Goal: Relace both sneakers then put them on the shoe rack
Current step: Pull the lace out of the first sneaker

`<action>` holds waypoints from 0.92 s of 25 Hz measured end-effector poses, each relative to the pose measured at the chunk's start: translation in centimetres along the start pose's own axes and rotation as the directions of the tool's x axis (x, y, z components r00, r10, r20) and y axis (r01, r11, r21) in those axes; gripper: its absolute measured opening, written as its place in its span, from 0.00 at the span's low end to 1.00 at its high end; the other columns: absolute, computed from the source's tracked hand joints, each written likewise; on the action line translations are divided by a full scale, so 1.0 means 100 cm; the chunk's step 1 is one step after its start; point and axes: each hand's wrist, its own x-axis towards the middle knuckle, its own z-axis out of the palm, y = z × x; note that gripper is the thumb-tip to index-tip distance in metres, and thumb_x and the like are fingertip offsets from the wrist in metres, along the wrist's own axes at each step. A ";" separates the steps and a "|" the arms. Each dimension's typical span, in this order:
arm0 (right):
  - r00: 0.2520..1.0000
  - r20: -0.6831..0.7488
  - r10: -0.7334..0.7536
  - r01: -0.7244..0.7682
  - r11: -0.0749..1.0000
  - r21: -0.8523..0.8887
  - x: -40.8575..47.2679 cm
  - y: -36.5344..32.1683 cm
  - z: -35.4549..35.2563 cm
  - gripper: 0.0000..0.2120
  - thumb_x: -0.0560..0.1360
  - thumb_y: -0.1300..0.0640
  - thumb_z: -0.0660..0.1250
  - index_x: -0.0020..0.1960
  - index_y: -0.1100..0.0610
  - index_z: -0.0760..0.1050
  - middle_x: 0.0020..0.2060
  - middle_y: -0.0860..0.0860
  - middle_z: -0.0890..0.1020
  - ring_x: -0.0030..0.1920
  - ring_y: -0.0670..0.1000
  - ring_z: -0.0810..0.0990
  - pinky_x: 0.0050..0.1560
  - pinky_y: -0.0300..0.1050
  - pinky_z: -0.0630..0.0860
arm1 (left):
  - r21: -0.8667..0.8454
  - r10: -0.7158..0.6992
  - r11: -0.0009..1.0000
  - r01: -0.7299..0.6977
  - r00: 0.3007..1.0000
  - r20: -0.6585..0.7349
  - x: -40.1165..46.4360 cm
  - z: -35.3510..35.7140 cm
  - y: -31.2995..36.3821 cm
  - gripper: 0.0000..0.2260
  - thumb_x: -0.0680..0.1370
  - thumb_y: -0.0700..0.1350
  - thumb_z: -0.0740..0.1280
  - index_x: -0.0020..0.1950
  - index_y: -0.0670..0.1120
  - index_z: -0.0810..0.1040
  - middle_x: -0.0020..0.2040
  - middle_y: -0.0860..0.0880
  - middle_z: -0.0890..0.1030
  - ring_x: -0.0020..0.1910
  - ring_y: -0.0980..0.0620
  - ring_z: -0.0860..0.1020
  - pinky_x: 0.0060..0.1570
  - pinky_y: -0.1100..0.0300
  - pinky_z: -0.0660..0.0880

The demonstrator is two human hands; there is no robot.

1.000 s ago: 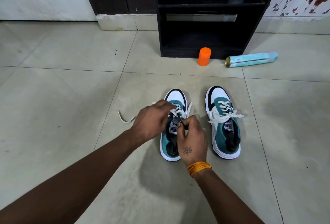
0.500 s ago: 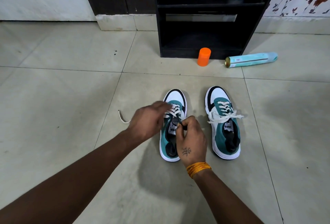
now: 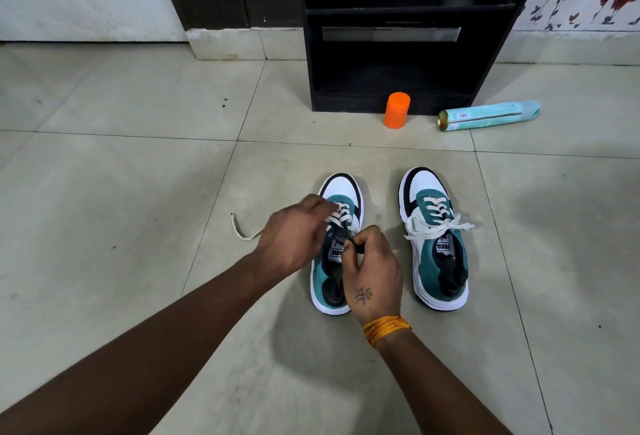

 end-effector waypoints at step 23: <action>0.873 0.366 -0.323 0.419 0.880 -0.223 0.069 -0.013 -0.029 0.10 0.78 0.56 0.63 0.59 0.50 0.77 0.44 0.54 0.85 0.45 0.62 0.83 0.41 0.53 0.79 | -0.421 -0.281 0.885 0.198 0.949 -0.145 -0.041 0.016 0.028 0.13 0.75 0.55 0.72 0.41 0.51 0.71 0.36 0.55 0.74 0.36 0.54 0.75 0.35 0.58 0.71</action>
